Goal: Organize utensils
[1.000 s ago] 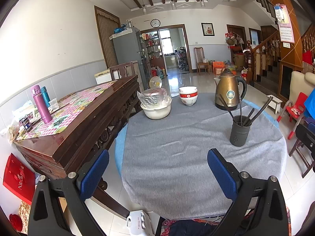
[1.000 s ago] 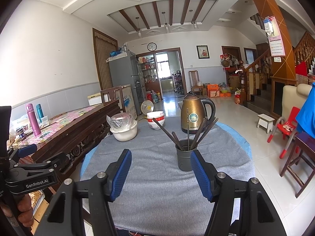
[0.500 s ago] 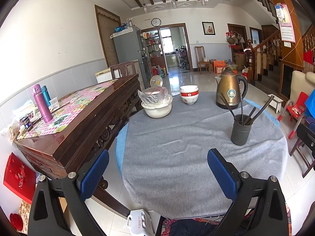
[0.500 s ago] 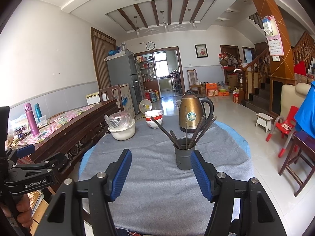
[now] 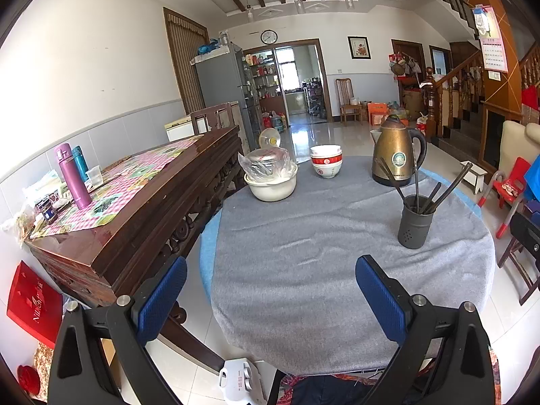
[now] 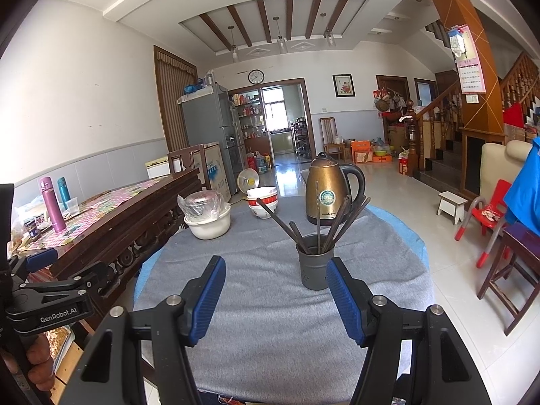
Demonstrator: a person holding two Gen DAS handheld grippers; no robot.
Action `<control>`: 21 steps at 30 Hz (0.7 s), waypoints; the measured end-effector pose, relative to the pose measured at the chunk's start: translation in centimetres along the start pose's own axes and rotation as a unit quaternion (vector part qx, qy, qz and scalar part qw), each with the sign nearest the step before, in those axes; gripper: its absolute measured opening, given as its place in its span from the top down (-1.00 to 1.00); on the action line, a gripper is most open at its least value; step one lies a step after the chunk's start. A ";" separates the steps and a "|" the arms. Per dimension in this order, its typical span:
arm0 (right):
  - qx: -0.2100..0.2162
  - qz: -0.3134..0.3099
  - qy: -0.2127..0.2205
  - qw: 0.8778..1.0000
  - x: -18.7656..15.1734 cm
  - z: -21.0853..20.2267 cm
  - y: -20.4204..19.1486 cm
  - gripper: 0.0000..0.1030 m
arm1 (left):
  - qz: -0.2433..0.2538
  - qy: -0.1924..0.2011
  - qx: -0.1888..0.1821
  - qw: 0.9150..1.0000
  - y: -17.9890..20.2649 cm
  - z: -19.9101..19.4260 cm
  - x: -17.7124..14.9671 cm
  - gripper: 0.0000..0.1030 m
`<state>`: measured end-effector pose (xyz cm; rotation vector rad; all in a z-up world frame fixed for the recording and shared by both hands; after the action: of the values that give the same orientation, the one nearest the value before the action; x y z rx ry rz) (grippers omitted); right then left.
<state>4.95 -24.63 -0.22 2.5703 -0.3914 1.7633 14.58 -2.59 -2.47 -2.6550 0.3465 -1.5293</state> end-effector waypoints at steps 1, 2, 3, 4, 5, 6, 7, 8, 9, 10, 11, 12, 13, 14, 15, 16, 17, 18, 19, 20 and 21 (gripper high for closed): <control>0.000 0.000 0.000 1.000 0.0 0.0 0.1 -0.30 | 0.000 -0.001 -0.001 1.000 0.1 0.0 0.0 -0.94; -0.001 0.001 -0.001 1.000 -0.1 0.0 0.1 -0.30 | 0.001 -0.001 -0.001 1.000 0.1 0.1 -0.1 -0.94; -0.001 0.001 -0.002 1.000 -0.1 0.1 0.1 -0.30 | 0.001 -0.001 -0.001 1.000 0.1 0.1 -0.1 -0.94; -0.002 0.001 -0.002 1.000 -0.1 0.2 0.1 -0.30 | 0.000 -0.001 -0.001 1.000 0.1 0.1 -0.1 -0.94; -0.003 0.001 -0.003 1.000 -0.2 0.3 0.1 -0.30 | 0.000 -0.001 -0.002 1.000 0.1 0.2 -0.1 -0.94; -0.004 0.001 -0.005 1.000 -0.2 0.5 0.0 -0.30 | 0.001 -0.002 -0.002 1.000 0.2 0.3 -0.1 -0.94; -0.006 0.001 -0.006 1.000 -0.2 0.6 0.1 -0.30 | 0.001 -0.003 -0.002 1.000 0.2 0.4 -0.1 -0.94; -0.006 0.001 -0.008 1.000 -0.2 0.8 0.2 -0.30 | 0.000 -0.003 -0.003 1.000 0.3 0.6 -0.1 -0.94; -0.007 0.001 -0.009 1.000 -0.2 1.0 0.3 -0.30 | -0.001 -0.003 -0.003 1.000 0.3 0.8 0.0 -0.94; -0.009 0.002 -0.010 1.000 -0.1 1.1 0.5 -0.30 | -0.002 -0.003 -0.003 1.000 0.3 0.8 0.1 -0.94; -0.011 0.001 -0.012 1.000 -0.1 1.3 0.7 -0.30 | -0.003 -0.004 -0.003 1.000 0.4 1.0 0.2 -0.94; -0.013 0.000 -0.013 1.000 -0.1 1.5 0.8 -0.30 | -0.003 -0.005 -0.005 1.000 0.5 1.1 0.3 -0.94; -0.016 0.000 -0.014 1.000 0.0 1.7 1.0 -0.30 | -0.003 -0.006 -0.005 1.000 0.7 1.3 0.4 -0.94; -0.018 0.001 -0.015 1.000 0.0 1.9 1.2 -0.30 | -0.003 -0.006 -0.005 1.000 0.9 1.5 0.5 -0.94; -0.021 0.001 -0.017 1.000 0.0 2.3 1.6 -0.30 | -0.003 -0.007 -0.006 1.000 1.0 1.6 0.5 -0.94; -0.023 0.003 -0.020 1.000 0.0 2.7 1.9 -0.30 | -0.002 -0.009 -0.007 1.000 1.2 1.9 0.6 -0.94; -0.025 0.006 -0.023 0.999 0.0 3.1 2.4 -0.30 | 0.000 -0.012 -0.005 1.000 1.3 2.2 0.6 -0.94; -0.027 0.009 -0.025 0.999 0.0 3.6 2.7 -0.30 | 0.001 -0.014 -0.004 1.000 1.4 2.4 0.6 -0.94; -0.028 0.011 -0.028 0.999 0.0 4.0 3.0 -0.30 | 0.003 -0.016 -0.002 1.000 1.6 2.8 0.6 -0.94; -0.029 0.014 -0.030 0.999 0.0 4.5 3.3 -0.30 | 0.004 -0.016 -0.001 1.000 1.7 3.1 0.7 -0.94; -0.031 0.015 -0.031 0.999 0.0 5.0 3.6 -0.30 | 0.003 -0.016 0.001 1.000 1.7 3.3 0.7 -0.94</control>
<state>8.81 -28.84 -2.63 2.5955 -0.4785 1.6555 17.49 -4.59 -3.78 -2.6721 0.3500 -1.4830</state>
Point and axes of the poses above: each gripper's, at about its wrist camera, not at the fingertips, and z roughly the way its jaws point, y to its right, x to its top, the point moved 9 cm from there along z, roughly the way its jaws point, and after that the axes turned 4 degrees about -x, right-handed, at the moved point
